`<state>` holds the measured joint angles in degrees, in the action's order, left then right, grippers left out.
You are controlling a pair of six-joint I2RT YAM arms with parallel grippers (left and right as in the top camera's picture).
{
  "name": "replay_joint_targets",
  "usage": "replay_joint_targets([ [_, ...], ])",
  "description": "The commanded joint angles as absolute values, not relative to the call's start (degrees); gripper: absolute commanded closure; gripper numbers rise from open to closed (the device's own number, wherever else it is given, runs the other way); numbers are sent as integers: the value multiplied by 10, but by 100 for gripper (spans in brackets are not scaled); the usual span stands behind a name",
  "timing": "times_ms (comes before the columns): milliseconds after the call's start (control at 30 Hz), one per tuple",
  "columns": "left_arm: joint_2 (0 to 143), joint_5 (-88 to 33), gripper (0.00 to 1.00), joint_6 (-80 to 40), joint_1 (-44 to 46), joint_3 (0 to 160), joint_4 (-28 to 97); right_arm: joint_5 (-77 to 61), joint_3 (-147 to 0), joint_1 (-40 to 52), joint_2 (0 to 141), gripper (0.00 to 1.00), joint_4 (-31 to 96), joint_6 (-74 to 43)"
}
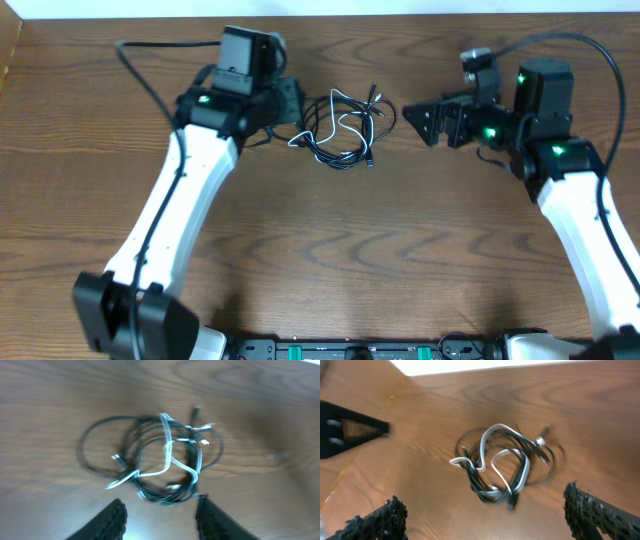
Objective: Untangle cables
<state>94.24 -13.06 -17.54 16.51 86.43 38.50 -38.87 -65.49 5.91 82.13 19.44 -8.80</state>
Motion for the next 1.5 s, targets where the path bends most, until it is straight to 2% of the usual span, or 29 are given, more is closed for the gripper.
replay_joint_targets([
  [0,988,-185,41,-162,191,854,351,-480,-667,57,851,1,166,-103],
  [133,1052,-189,35,-140,215,854,307,-480,-667,56,872,1,165,-102],
  [400,1127,-188,35,-131,218,854,269,-448,-667,51,878,1,193,-100],
  [700,1171,-169,36,-125,208,854,201,-436,-667,53,878,5,231,-85],
  [800,1186,-142,41,-128,209,854,170,-432,-667,53,878,6,241,-85],
  [967,1207,-136,42,-128,213,854,118,-404,-667,53,878,7,256,-85],
  [1133,1218,-127,51,-128,213,854,107,-397,-667,53,878,8,265,-85],
  [1333,1244,-124,52,-128,213,854,109,-391,-667,53,878,8,266,-85],
  [1467,1247,-124,63,-128,213,854,111,-391,-667,53,878,7,266,-85],
])
